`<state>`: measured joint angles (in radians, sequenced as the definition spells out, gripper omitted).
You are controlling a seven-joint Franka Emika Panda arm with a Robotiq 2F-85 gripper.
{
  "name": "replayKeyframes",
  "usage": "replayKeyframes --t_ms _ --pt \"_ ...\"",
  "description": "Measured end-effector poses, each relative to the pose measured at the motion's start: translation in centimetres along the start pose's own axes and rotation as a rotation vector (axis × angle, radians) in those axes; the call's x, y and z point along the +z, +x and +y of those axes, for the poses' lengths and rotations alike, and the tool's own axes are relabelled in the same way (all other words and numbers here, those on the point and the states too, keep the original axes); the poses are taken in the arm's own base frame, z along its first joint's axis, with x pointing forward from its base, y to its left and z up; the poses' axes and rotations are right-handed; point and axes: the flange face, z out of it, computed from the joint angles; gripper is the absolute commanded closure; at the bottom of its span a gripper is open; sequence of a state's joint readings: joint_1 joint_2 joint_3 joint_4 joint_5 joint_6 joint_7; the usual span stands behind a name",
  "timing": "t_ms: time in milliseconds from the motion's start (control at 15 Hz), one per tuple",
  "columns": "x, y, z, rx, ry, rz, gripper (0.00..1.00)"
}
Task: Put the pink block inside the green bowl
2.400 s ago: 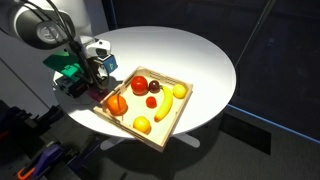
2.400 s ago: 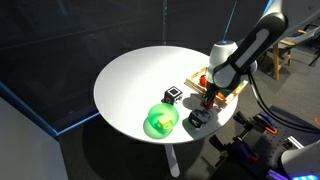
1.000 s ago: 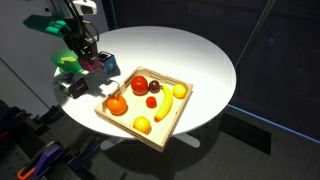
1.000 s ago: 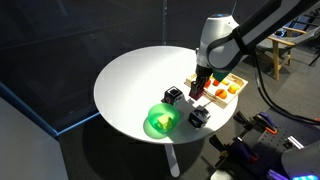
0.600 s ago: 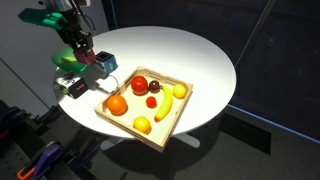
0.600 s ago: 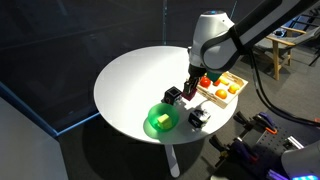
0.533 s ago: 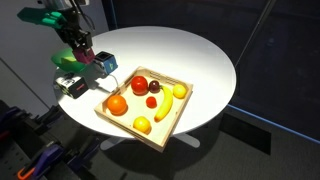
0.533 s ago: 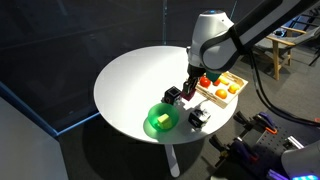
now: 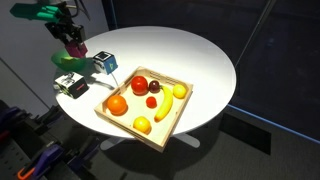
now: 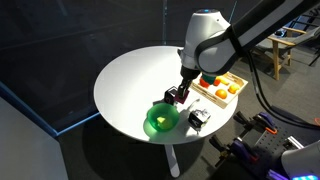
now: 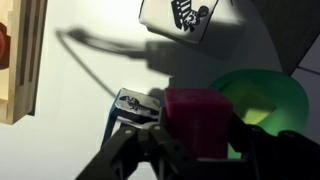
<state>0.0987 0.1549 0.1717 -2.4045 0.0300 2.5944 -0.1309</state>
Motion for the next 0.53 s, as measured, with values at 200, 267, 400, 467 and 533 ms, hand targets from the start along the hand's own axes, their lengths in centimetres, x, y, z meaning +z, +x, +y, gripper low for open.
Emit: replayKeyframes --t_ms 200,267,400,467,533 --pt "-0.2 0.3 -1.2 -0.053 0.003 0.005 0.7" --pt "-0.2 0.4 -1.5 -0.066 0.004 0.006 0.7" --pt "-0.2 0.5 -2.3 -0.093 0.006 0.007 0.7" --pt "-0.2 0.5 -2.6 -0.106 0.007 0.007 0.7" --pt "-0.1 0.6 -2.9 -0.12 0.008 0.006 0.7"
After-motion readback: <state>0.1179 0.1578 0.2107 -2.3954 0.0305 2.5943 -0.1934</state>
